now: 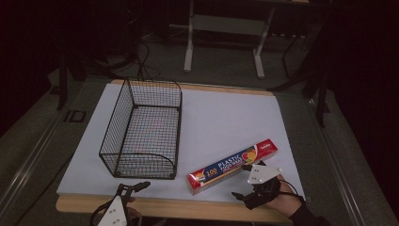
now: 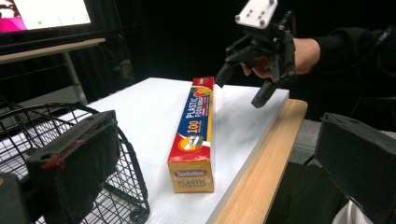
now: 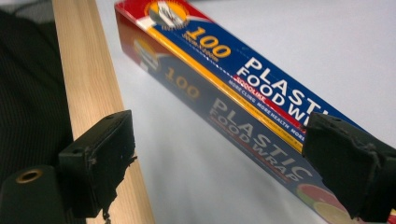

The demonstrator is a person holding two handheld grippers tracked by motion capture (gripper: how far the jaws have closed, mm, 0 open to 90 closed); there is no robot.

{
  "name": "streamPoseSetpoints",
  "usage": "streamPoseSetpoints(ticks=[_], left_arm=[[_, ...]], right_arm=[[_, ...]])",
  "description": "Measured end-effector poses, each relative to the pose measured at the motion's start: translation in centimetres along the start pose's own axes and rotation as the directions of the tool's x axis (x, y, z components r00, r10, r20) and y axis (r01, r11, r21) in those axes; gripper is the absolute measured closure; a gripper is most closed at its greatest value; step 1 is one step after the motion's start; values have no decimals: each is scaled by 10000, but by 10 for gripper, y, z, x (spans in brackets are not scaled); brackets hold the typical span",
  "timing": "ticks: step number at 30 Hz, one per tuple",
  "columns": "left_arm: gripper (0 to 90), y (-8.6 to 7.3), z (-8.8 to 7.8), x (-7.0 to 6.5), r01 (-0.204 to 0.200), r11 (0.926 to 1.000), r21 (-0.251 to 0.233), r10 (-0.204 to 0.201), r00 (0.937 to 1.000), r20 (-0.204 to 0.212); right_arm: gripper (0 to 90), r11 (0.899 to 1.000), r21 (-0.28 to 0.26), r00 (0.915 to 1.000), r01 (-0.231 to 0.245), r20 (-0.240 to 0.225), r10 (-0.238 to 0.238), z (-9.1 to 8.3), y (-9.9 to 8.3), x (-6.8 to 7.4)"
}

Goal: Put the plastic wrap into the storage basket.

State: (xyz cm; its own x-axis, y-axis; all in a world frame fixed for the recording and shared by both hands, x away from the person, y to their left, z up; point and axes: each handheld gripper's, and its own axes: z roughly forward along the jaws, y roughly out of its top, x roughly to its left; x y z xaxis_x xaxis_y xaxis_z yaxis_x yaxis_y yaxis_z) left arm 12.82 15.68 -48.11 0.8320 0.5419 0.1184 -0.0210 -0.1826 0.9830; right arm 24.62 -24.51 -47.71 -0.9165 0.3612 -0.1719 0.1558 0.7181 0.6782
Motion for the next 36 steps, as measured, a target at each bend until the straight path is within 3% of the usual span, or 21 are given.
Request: streamPoseSetpoints(ticks=[1, 7, 10, 11, 12, 13, 14, 20, 23, 24, 25, 27, 29, 31, 33, 36], left_arm=[[6, 0, 0, 0, -46, 10000, 14, 46, 10000, 6], [6, 1, 0, -1, -120, 9999, -43, 120, 9999, -47], [7, 1, 0, -1, -101, 9999, -11, 101, 9999, 10], [7, 1, 0, -1, -91, 10000, 11, 91, 10000, 37], [7, 1, 0, -2, -103, 9999, -4, 103, 9999, 48], [7, 1, 0, -2, -140, 9999, -21, 140, 9999, 48], [7, 1, 0, -2, -150, 9999, -39, 151, 9999, 29], [7, 1, 0, -2, -205, 9998, -20, 205, 9998, -16], [7, 1, 1, -2, -270, 9996, 39, 270, 9996, -23], [7, 1, 1, -2, -314, 9995, 61, 314, 9995, -45], [7, 1, 1, -2, -333, 9994, 70, 333, 9994, -54], [6, 1, 1, -2, -342, 9994, 80, 343, 9994, -59], [6, 1, 1, -3, -351, 9994, 76, 352, 9994, -55], [6, 1, 1, -3, -342, 9994, 79, 342, 9994, -31], [6, 1, 1, -3, -343, 9994, 95, 344, 9994, -17], [6, 1, 2, -3, -380, 9992, 138, 380, 9993, -30]], right_arm=[[95, 9994, 234, 9994, 260, 230, -265, 0, 3, -4], [97, 9936, 911, 9975, 664, 198, -685, 1, 9, -16], [99, 9862, 1349, 9941, 960, 376, -1019, 1, 14, -21], [100, 9834, 1538, 9946, 960, 246, -1009, 1, 16, -22], [100, 9719, 1989, 9905, 1261, 282, -1342, 3, 19, -23], [100, 9719, 1989, 9905, 1261, 282, -1342, 3, 19, -23], [125, 9608, 2392, 9888, 1403, 154, -1482, 4, 22, -25], [155, 9428, 2901, 9854, 1645, -60, -1701, 4, 29, -31], [147, 9208, 3413, 9808, 1890, -195, -1940, 6, 35, -33], [130, 9064, 3664, 9760, 2104, -247, -2166, 8, 38, -34], [130, 9064, 3664, 9760, 2104, -247, -2166, 8, 38, -34], [127, 8927, 3852, 9702, 2340, -331, -2400, 9, 42, -36], [127, 8717, 4130, 9614, 2638, -396, -2722, 10, 49, -40], [127, 8695, 4171, 9609, 2646, -381, -2742, 11, 51, -43], [127, 8611, 4319, 9602, 2682, -469, -2755, 11, 56, -47], [117, 8392, 4654, 9558, 2813, -580, -2882, 14, 62, -52]])
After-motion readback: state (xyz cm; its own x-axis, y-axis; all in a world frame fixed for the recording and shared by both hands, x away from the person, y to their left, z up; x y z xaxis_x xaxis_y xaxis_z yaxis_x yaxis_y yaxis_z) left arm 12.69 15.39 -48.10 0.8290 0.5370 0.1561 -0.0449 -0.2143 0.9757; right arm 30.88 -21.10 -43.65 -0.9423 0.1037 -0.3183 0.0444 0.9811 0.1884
